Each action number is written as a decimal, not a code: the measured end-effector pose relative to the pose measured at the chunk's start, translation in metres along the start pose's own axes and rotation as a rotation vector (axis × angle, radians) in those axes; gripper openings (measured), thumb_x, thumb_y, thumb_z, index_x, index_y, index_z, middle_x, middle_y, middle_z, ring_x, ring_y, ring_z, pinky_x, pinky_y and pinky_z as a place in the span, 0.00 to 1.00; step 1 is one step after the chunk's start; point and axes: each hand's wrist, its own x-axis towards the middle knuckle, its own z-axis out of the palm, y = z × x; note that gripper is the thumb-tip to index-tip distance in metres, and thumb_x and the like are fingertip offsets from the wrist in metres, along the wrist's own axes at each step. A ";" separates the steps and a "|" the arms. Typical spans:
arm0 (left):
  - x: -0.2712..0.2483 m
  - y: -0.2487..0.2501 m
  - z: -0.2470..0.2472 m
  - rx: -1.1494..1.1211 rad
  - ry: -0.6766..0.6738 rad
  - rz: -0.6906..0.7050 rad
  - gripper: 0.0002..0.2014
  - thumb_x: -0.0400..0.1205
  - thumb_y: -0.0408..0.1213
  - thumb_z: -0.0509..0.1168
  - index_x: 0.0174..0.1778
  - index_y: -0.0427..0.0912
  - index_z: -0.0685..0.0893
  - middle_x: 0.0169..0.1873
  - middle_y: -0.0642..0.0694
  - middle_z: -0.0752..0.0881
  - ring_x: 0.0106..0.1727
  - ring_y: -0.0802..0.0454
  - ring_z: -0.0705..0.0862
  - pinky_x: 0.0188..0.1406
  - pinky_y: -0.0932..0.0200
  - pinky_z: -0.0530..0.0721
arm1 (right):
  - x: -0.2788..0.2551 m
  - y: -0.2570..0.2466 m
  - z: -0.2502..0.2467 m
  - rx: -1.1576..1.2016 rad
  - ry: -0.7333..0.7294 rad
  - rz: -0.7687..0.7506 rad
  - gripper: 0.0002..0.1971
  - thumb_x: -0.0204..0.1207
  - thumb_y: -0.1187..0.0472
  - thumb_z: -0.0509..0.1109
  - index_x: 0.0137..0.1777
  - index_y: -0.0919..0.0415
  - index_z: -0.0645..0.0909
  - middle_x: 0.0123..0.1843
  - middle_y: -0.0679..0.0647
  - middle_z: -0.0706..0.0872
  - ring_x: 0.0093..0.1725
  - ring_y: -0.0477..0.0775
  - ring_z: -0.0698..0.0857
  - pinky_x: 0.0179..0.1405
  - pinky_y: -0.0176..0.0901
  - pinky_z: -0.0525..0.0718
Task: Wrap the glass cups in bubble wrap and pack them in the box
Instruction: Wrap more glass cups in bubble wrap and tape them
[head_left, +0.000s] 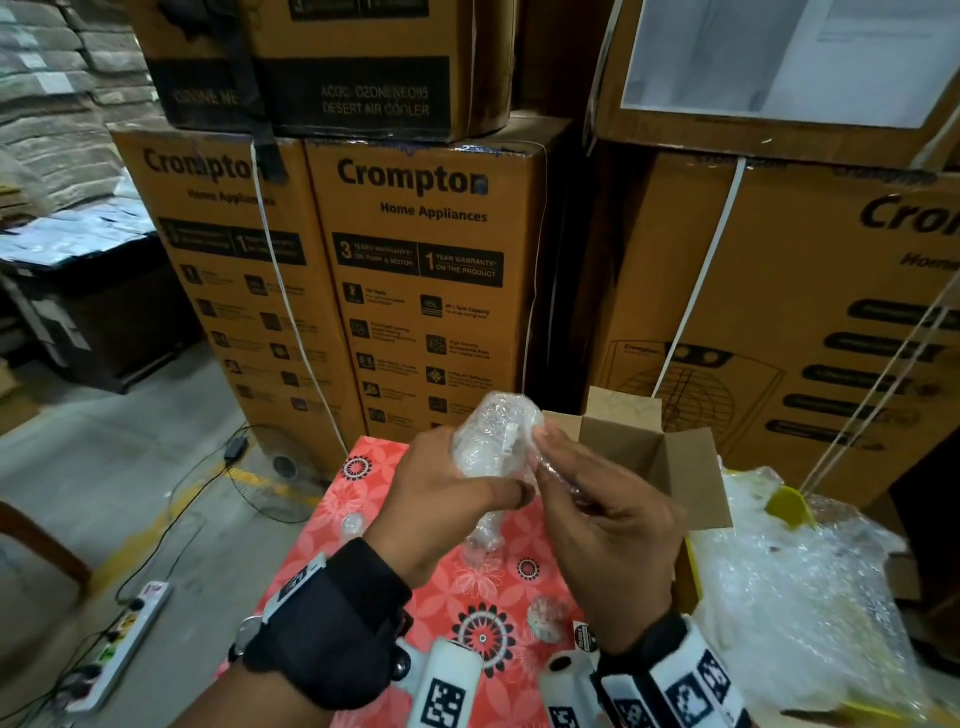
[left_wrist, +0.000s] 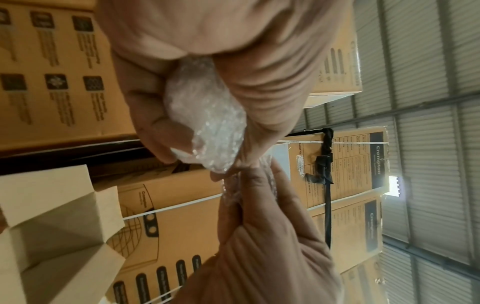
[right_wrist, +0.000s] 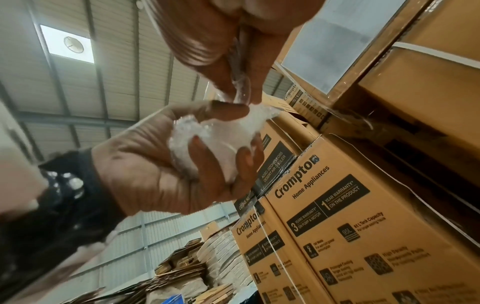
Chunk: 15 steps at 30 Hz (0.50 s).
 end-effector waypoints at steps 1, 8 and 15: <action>0.000 0.001 0.001 -0.043 -0.011 -0.011 0.13 0.66 0.27 0.83 0.45 0.41 0.94 0.43 0.34 0.94 0.44 0.33 0.94 0.48 0.34 0.92 | -0.002 0.000 0.001 -0.025 0.018 -0.044 0.17 0.74 0.73 0.84 0.62 0.62 0.90 0.61 0.53 0.93 0.62 0.43 0.93 0.58 0.40 0.92; -0.006 0.000 0.010 -0.312 -0.048 -0.118 0.18 0.75 0.15 0.75 0.59 0.34 0.92 0.48 0.29 0.93 0.49 0.30 0.94 0.43 0.48 0.91 | -0.011 0.002 0.007 -0.076 -0.027 -0.156 0.16 0.79 0.72 0.76 0.65 0.67 0.90 0.67 0.57 0.91 0.68 0.46 0.91 0.62 0.39 0.91; -0.013 0.001 0.007 -0.563 -0.180 -0.172 0.21 0.78 0.13 0.70 0.66 0.32 0.89 0.53 0.29 0.92 0.53 0.34 0.94 0.41 0.50 0.92 | -0.015 0.000 0.008 -0.061 -0.222 -0.176 0.23 0.82 0.70 0.65 0.77 0.71 0.81 0.80 0.61 0.81 0.82 0.50 0.80 0.76 0.44 0.84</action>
